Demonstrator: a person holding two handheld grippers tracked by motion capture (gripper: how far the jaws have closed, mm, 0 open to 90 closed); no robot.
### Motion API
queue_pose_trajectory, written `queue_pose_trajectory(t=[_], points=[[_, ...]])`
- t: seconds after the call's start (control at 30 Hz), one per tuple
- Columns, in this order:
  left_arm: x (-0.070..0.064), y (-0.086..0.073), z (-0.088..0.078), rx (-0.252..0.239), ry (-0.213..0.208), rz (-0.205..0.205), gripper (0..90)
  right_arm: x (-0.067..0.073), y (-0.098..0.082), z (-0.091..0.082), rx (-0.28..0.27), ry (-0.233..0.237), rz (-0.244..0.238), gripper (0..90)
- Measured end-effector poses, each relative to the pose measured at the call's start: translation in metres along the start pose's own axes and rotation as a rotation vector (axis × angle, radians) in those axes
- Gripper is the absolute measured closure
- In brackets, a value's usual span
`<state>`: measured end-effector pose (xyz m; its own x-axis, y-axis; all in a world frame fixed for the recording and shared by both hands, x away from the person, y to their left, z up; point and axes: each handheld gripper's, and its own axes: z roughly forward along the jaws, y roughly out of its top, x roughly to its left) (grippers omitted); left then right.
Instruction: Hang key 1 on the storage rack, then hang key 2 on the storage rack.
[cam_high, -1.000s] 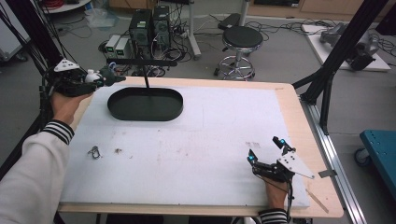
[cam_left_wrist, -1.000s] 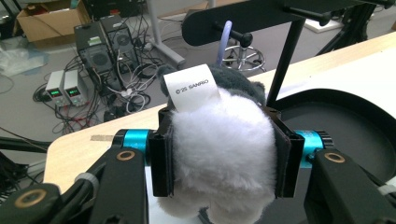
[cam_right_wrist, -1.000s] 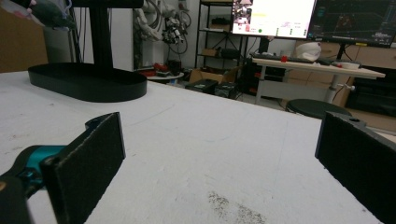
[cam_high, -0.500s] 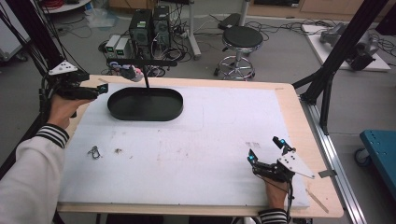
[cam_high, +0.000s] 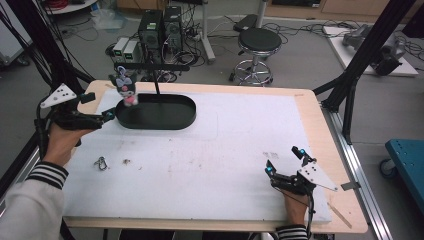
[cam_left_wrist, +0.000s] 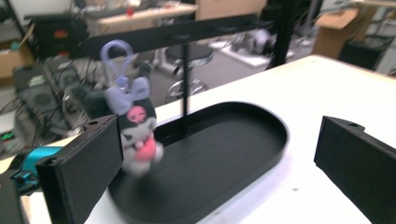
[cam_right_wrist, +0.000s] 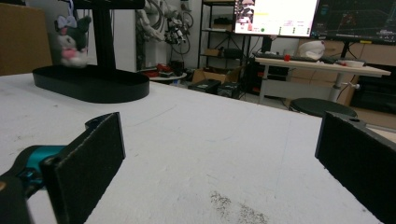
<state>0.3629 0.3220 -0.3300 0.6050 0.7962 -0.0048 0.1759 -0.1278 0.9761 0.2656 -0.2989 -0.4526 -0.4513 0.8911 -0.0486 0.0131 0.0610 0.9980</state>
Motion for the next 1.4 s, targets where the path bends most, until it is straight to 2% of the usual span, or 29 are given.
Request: queue_pose_trajectory(t=[0.1,0.23,0.33,0.47,0.6,0.93,1.4], points=[[-0.01,-0.005,-0.004,-0.033,-0.021,0.002,1.7,0.001,0.0,0.0,-0.001,0.001,-0.002,0.7],[-0.021,-0.01,-0.008,-0.054,-0.045,0.014,1.7,0.001,0.0,0.0,-0.002,0.001,-0.013,0.7],[-0.028,-0.016,-0.01,-0.047,-0.062,0.033,1.7,0.001,0.0,0.0,-0.003,0.002,-0.005,0.7],[-0.038,-0.027,-0.012,-0.051,-0.086,0.034,1.7,0.001,0.0,0.0,-0.001,0.001,-0.011,0.7],[-0.045,-0.033,-0.013,-0.036,-0.091,0.056,1.7,0.001,0.0,0.001,-0.004,0.003,-0.017,0.7],[-0.044,-0.04,-0.008,-0.012,-0.119,0.066,1.7,0.002,0.0,0.0,0.002,0.005,-0.017,0.7],[-0.046,-0.037,-0.021,-0.015,-0.12,0.083,1.7,0.002,0.0,0.0,0.0,0.001,-0.019,0.7]])
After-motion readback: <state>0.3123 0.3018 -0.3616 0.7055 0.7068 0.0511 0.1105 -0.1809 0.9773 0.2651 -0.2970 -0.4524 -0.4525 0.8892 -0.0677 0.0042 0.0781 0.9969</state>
